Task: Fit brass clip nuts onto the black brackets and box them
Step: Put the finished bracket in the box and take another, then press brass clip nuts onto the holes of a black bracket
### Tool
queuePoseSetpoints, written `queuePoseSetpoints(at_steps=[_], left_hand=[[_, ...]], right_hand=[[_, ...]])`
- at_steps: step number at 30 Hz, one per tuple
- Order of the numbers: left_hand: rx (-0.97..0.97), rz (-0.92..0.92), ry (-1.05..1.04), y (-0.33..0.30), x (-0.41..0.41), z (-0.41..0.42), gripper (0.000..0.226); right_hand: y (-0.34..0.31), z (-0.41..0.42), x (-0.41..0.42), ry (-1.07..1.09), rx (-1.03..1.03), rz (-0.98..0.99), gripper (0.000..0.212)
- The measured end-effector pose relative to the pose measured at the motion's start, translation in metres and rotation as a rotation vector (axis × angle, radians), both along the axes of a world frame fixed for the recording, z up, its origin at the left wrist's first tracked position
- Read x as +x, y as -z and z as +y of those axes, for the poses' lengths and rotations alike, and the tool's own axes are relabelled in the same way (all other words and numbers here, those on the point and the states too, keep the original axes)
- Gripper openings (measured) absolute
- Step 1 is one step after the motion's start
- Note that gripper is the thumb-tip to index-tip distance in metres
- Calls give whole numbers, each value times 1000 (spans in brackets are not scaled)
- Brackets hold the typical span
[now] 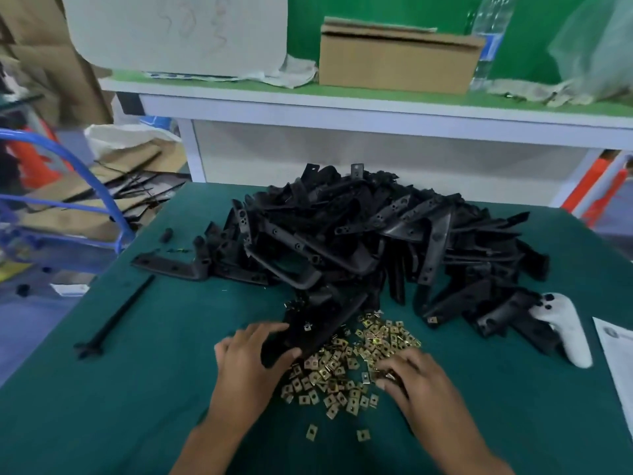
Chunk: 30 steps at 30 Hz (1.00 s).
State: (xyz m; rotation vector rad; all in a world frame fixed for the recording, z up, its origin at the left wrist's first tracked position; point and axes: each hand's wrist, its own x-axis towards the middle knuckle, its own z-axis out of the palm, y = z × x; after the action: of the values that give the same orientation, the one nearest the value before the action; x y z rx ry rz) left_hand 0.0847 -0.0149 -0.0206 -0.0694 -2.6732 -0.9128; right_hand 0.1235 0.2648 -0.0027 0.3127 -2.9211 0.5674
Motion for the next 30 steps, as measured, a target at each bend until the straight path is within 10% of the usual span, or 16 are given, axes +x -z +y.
queuePoseSetpoints(at_steps=[13,17,30], left_hand=[[483,194,5,-6,8,-4,25],[667,201,-27,-2,7,-5,20],[1360,-35,203,-7,3,-11,31]], right_hand=[[11,1,-2,71,-208,130,7],[19,2,-2,-87,26,82,39],[19,2,-6,-81,-143,286,16]])
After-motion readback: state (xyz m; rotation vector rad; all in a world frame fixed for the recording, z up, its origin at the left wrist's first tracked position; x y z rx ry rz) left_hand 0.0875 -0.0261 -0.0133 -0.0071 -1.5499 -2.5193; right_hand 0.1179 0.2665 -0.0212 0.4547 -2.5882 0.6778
